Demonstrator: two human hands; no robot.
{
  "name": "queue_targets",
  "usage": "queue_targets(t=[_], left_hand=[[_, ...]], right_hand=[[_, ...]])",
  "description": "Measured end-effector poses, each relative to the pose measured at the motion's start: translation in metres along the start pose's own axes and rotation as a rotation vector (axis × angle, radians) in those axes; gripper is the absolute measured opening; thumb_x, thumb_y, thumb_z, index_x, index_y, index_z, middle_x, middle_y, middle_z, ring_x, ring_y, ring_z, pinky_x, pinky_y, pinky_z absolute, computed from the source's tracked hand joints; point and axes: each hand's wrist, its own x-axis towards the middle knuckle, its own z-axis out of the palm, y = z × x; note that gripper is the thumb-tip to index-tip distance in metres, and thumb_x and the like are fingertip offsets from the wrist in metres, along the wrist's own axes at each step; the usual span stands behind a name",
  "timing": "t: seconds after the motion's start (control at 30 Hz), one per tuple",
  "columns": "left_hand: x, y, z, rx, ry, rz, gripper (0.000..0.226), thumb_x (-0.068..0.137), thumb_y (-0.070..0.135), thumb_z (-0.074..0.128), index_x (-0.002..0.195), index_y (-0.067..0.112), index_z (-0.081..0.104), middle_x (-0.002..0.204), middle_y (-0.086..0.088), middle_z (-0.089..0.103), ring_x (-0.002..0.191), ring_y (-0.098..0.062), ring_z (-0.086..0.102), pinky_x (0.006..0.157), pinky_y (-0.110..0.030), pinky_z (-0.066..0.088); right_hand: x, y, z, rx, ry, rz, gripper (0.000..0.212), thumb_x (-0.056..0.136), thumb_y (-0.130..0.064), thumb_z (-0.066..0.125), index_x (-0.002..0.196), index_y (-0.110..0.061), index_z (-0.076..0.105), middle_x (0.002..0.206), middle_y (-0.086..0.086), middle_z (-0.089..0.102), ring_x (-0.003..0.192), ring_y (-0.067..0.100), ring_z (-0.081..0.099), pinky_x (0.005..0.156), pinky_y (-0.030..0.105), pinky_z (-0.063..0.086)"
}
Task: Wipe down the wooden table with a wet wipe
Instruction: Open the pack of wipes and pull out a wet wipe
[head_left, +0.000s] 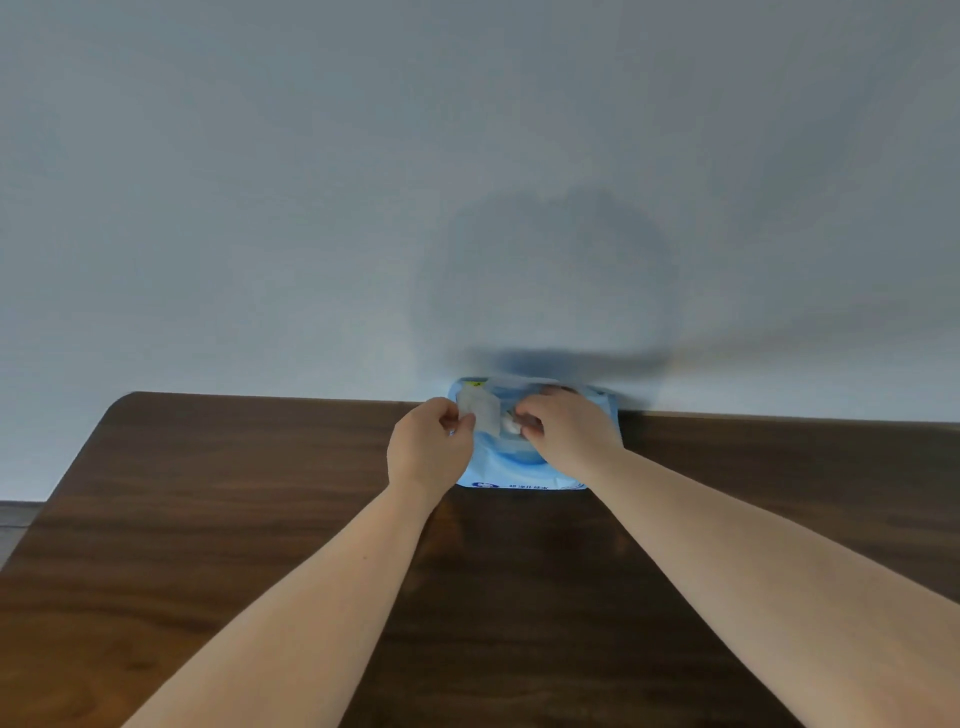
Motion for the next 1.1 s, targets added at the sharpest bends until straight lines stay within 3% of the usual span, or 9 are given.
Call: queue_targets(t=[0.17,0.23,0.33,0.57,0.67,0.77,0.87,0.97,1.1], left_hand=[[0.002,0.001,-0.003,0.036,-0.033,-0.008,0.025,0.089,0.025,0.057,0.066,0.022,0.047,0.060,0.007,0.049,0.057,-0.012,0.046,0.053,-0.019,0.032],[0.001,0.002,-0.005,0.055,-0.040,-0.006,0.030,0.090,0.024,0.056,0.063,0.024,0.043,0.058,0.007,0.047,0.057,-0.013,0.045,0.053,-0.019,0.031],[0.000,0.006,-0.007,0.089,-0.049,-0.013,0.034,0.092,0.023,0.053,0.060,0.023,0.039,0.055,0.007,0.045,0.055,-0.013,0.044,0.051,-0.020,0.030],[0.000,0.015,-0.011,0.171,-0.099,-0.073,0.029,0.091,0.021,0.048,0.065,0.017,0.039,0.064,0.001,0.046,0.065,-0.019,0.045,0.054,-0.027,0.032],[-0.005,0.027,-0.016,0.156,-0.118,-0.058,0.011,0.091,0.025,0.053,0.094,0.015,0.051,0.089,0.000,0.057,0.077,-0.020,0.054,0.066,-0.029,0.042],[-0.011,0.037,-0.022,0.093,-0.053,0.078,0.043,0.086,0.025,0.063,0.126,0.023,0.046,0.117,0.001,0.054,0.102,-0.022,0.056,0.081,-0.035,0.047],[-0.018,0.048,-0.023,0.102,-0.105,0.254,0.040,0.080,0.038,0.070,0.118,0.028,0.058,0.115,0.007,0.056,0.105,-0.015,0.054,0.087,-0.028,0.043],[-0.027,0.055,-0.023,0.080,-0.226,0.239,0.047,0.071,0.051,0.074,0.111,0.028,0.064,0.103,0.017,0.056,0.097,-0.004,0.051,0.088,-0.022,0.039],[-0.038,0.062,-0.022,-0.004,-0.256,0.199,0.033,0.078,0.039,0.072,0.105,0.019,0.069,0.100,0.008,0.068,0.093,-0.009,0.061,0.085,-0.022,0.044]], right_hand=[[-0.001,-0.002,0.002,-0.028,0.014,-0.046,0.022,0.097,-0.020,0.044,0.099,-0.015,0.065,0.101,0.004,0.059,0.097,0.023,0.053,0.073,0.035,0.046],[-0.002,-0.003,-0.001,0.039,0.035,-0.001,0.018,0.095,-0.013,0.043,0.084,-0.014,0.056,0.091,0.004,0.055,0.084,0.022,0.049,0.066,0.035,0.040],[-0.002,-0.005,-0.009,0.141,0.097,0.099,0.014,0.096,-0.011,0.041,0.083,-0.015,0.044,0.087,0.004,0.049,0.076,0.022,0.044,0.065,0.032,0.032],[-0.016,-0.003,-0.038,0.652,0.132,0.332,0.009,0.094,-0.013,0.051,0.091,-0.009,0.059,0.097,0.008,0.066,0.090,0.022,0.061,0.075,0.033,0.044],[-0.025,-0.003,-0.052,0.971,0.105,0.457,0.011,0.094,-0.014,0.051,0.085,-0.014,0.056,0.101,0.008,0.067,0.093,0.018,0.066,0.080,0.033,0.051],[-0.032,-0.007,-0.068,1.218,0.086,0.497,0.009,0.097,-0.012,0.050,0.088,-0.011,0.052,0.103,0.010,0.065,0.089,0.019,0.066,0.075,0.030,0.056],[-0.038,-0.010,-0.077,1.211,0.085,0.502,0.008,0.097,-0.012,0.050,0.089,-0.011,0.052,0.102,0.011,0.065,0.089,0.021,0.067,0.077,0.035,0.058],[-0.045,-0.015,-0.078,1.197,0.074,0.508,0.006,0.097,-0.014,0.051,0.093,-0.010,0.053,0.103,0.013,0.065,0.091,0.024,0.068,0.077,0.040,0.059],[-0.053,-0.022,-0.077,1.158,0.065,0.510,0.012,0.097,-0.016,0.050,0.104,-0.006,0.053,0.104,0.012,0.064,0.090,0.021,0.068,0.068,0.036,0.061]])
